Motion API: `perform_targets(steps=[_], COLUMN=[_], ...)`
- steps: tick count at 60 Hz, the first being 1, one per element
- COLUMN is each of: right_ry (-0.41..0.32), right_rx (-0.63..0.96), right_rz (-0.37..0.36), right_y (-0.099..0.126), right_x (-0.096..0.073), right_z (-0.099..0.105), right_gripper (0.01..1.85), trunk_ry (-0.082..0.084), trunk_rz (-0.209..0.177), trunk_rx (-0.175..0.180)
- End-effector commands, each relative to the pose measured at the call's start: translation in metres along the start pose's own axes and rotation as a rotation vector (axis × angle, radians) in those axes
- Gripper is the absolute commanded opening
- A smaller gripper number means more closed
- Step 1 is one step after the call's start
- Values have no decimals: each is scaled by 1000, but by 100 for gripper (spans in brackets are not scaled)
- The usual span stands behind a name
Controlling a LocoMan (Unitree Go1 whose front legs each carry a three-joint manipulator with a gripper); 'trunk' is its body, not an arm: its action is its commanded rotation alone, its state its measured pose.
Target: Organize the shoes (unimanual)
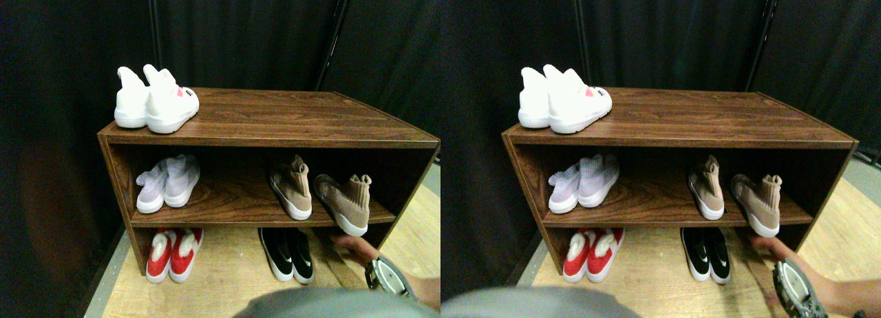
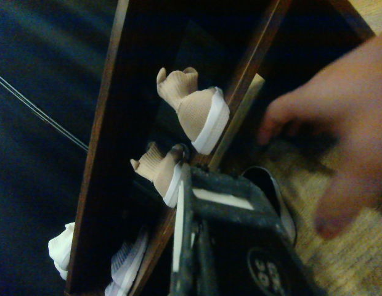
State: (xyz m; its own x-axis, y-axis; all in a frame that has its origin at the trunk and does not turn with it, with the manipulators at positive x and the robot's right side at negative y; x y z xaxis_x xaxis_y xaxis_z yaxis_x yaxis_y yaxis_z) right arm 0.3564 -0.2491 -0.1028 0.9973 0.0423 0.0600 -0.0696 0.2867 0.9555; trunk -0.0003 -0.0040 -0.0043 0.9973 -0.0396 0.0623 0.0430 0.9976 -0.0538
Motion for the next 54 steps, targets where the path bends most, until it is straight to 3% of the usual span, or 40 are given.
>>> perform_targets(steps=[1,36,54], right_ry=[-21,-23,-32], right_rx=[-5,11,6], right_rz=[42,35,32], right_y=[9,9,8], right_x=[1,1,2], right_z=[0,0,1], right_gripper=[6,6,6], trunk_ry=[1,12,9], trunk_rz=[0,-9,-9], trunk_rx=[-18,-28,-20])
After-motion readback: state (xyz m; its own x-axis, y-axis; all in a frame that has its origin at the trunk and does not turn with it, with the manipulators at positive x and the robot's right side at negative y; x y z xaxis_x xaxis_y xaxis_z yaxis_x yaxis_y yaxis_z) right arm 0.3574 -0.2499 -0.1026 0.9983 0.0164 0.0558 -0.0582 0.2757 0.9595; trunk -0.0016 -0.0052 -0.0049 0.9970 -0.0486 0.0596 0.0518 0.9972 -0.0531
